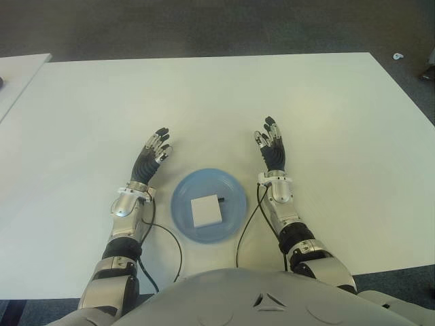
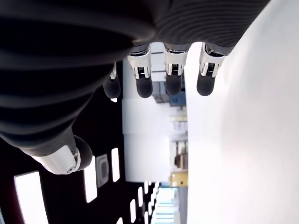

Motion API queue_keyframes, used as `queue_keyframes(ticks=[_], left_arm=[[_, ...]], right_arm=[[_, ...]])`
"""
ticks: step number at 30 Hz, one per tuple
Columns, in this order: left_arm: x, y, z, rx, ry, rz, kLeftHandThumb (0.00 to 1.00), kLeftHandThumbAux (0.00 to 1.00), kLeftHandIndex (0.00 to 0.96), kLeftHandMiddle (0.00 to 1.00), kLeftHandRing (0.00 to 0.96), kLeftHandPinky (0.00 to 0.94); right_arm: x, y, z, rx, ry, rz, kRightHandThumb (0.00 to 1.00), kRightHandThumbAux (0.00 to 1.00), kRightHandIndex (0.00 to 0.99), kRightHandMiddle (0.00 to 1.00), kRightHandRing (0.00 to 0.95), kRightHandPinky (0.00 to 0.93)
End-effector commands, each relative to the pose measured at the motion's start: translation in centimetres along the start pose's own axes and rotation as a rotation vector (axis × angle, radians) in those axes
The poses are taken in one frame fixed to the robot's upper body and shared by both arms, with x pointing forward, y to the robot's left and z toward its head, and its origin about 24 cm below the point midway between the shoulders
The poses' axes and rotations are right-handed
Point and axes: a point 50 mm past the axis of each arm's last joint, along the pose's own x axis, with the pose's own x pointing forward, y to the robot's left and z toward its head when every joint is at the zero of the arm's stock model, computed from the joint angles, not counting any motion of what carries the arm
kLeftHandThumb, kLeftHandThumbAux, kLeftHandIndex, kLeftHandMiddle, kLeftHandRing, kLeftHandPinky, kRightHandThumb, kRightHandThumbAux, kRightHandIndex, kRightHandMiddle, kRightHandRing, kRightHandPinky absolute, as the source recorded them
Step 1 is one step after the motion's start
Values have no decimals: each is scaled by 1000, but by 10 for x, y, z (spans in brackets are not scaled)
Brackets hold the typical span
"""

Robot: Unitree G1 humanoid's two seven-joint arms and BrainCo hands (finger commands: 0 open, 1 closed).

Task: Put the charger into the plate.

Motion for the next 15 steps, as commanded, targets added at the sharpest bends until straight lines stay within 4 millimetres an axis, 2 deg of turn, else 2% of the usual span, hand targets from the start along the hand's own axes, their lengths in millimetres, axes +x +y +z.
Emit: queue_keyframes(ticks=[1, 15], left_arm=[[-12, -4, -14, 8, 68, -2, 13, 538, 0, 0, 0, 0], [-15, -7, -16, 1, 59, 21, 30, 543, 0, 0, 0, 0]], right_arm=[[-33, 12, -33, 35, 202, -1, 61, 572, 0, 0, 0, 0], [-35, 9, -33, 37, 214, 16, 60, 602, 0, 0, 0, 0]])
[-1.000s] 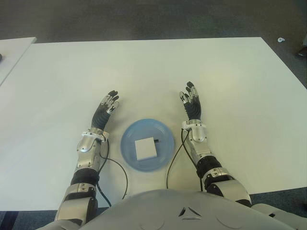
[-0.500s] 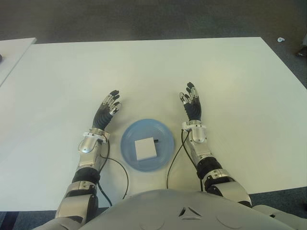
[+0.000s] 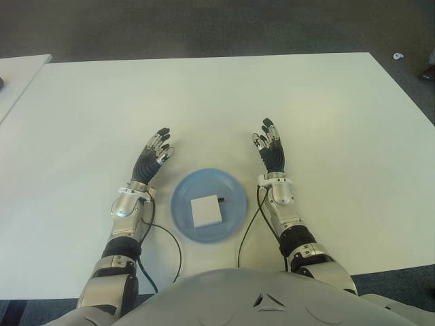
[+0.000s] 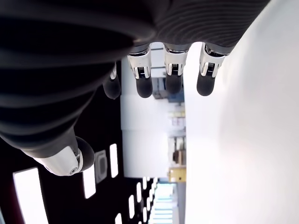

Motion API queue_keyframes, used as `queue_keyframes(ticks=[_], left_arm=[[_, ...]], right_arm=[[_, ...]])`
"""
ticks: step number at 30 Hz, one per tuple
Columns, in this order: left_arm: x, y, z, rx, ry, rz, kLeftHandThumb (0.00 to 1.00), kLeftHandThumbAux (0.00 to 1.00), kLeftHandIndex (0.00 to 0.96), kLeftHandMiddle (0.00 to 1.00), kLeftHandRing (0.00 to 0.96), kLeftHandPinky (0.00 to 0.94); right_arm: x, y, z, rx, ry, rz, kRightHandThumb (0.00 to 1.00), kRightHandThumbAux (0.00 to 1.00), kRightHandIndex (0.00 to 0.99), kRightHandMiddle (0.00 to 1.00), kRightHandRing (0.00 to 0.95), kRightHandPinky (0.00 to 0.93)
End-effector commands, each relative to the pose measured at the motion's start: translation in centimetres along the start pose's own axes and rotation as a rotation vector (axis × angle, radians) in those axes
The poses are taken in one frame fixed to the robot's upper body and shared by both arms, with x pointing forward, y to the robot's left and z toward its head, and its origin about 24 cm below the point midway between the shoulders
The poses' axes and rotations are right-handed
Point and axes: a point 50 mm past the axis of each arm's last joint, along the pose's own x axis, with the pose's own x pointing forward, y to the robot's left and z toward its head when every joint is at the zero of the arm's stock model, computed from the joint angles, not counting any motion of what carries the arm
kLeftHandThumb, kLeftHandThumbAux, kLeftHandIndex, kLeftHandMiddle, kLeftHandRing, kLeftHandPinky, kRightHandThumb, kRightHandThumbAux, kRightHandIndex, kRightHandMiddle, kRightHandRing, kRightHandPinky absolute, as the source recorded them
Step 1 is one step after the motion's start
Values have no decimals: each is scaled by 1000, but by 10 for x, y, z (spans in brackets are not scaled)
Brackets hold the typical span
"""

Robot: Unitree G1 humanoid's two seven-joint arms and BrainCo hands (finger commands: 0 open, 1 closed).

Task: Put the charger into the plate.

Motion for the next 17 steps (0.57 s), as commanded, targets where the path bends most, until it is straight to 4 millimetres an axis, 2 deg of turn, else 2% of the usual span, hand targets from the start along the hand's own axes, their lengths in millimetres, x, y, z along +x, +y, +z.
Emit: queue_keyframes(ticks=[1, 17], left_arm=[[-15, -8, -14, -14, 60, 10, 30, 541, 0, 0, 0, 0], [-17, -11, -16, -42, 41, 137, 23, 535, 0, 0, 0, 0]], right_arm=[[-31, 10, -33, 39, 203, -10, 60, 602, 0, 0, 0, 0], [-31, 8, -34, 10, 215, 0, 72, 613, 0, 0, 0, 0]])
